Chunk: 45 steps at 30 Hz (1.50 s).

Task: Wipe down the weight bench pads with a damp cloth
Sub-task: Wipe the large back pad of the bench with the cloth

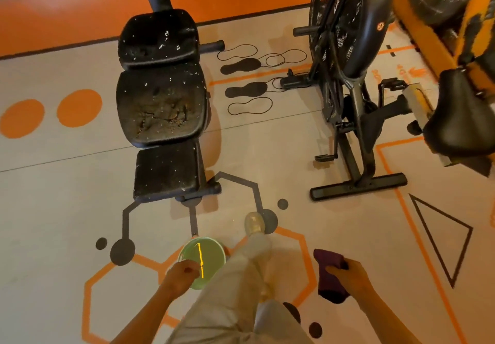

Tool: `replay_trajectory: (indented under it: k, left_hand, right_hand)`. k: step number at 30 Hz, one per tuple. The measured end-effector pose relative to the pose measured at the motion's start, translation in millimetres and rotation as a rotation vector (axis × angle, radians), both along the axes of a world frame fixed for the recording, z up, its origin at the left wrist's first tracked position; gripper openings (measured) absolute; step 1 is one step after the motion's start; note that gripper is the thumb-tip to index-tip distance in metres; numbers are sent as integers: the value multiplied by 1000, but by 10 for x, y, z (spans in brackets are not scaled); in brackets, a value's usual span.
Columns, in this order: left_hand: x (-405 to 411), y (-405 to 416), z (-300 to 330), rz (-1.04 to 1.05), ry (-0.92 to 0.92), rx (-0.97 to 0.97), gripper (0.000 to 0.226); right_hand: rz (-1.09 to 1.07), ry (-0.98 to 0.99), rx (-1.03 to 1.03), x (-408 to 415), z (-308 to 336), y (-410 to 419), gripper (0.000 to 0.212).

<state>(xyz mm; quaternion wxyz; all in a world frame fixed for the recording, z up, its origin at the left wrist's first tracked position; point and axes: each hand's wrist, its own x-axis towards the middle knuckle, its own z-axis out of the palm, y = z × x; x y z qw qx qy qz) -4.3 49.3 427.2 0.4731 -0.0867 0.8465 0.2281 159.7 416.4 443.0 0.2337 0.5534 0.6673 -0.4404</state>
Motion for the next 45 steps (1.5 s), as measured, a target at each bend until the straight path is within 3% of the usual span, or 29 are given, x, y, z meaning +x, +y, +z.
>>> replay_trajectory:
  k: [3, 7, 10, 14, 16, 23, 29, 34, 45]
  left_hand:
    - [-508, 484, -101, -49, 14, 70, 30]
    - [-1385, 1214, 18, -93, 63, 181, 14]
    - [-2013, 1669, 173, -86, 122, 260, 25]
    - [-2658, 2060, 333, 1, 112, 361, 19]
    - [-2894, 2161, 306, 74, 98, 380, 29]
    - [-3320, 2124, -86, 336, 73, 253, 22]
    - [-3796, 2265, 35, 611, 59, 229, 18]
    - [-4419, 2242, -74, 779, 75, 265, 34]
    - [-6387, 1924, -312, 689, 159, 381, 17]
  right_hand:
    - [41, -4, 0, -575, -36, 340, 28]
    - [62, -29, 39, -1178, 21, 714, 28]
    - [57, -35, 81, -1553, 75, 922, 31]
    - [94, -60, 83, -2180, 95, 1223, 30]
    - [138, -85, 74, -2564, 35, 1378, 32]
    - [424, -109, 27, -4198, -125, 1878, 47]
    - [574, -17, 4, -5702, 7, 1917, 37]
    - [712, 38, -1, -6852, 23, 1710, 40]
    - [821, 149, -10, -8666, -281, 828, 35]
